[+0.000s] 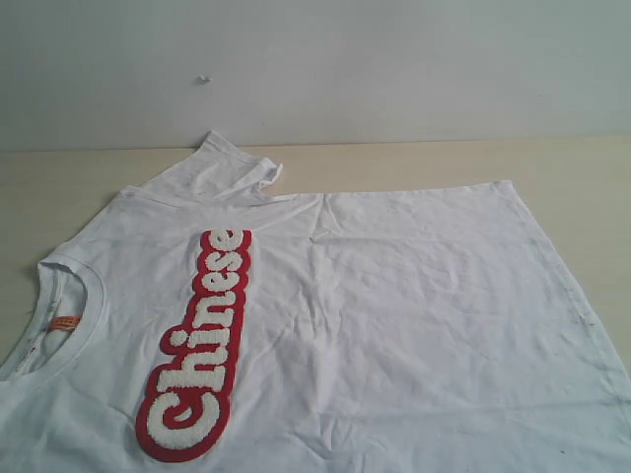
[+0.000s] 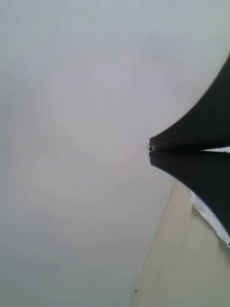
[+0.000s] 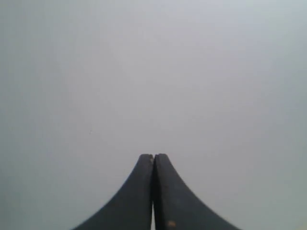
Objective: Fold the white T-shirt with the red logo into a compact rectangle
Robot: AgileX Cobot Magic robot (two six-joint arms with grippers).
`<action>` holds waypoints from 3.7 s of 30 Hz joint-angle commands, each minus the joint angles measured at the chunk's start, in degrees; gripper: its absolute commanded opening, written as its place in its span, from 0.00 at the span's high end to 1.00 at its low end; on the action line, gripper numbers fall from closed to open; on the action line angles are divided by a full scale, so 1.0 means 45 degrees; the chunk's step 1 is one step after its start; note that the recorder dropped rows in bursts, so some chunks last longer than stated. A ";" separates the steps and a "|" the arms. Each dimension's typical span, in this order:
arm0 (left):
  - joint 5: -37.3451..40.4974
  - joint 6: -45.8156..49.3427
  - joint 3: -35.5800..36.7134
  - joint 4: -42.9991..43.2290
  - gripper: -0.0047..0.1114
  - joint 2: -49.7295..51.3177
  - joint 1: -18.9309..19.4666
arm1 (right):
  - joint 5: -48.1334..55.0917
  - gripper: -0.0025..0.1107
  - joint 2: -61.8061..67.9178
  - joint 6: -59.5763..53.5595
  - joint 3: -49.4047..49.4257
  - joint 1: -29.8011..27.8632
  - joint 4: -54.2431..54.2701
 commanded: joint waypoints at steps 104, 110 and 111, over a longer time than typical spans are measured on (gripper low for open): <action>1.3093 2.4671 -1.4775 -0.0076 0.06 2.2918 -0.3034 | 1.9838 0.12 2.4267 -2.3499 -1.7125 0.2833 -0.3189; 1.2755 2.4671 -1.4775 -0.0094 0.06 2.3371 -0.2287 | 1.9974 0.12 2.4649 -2.3951 -1.7125 0.2833 -0.3277; 1.2681 2.4671 -1.4775 -0.0094 0.06 2.3466 -0.2193 | 1.9700 0.12 2.4694 -2.3839 -1.7125 0.2833 -0.3335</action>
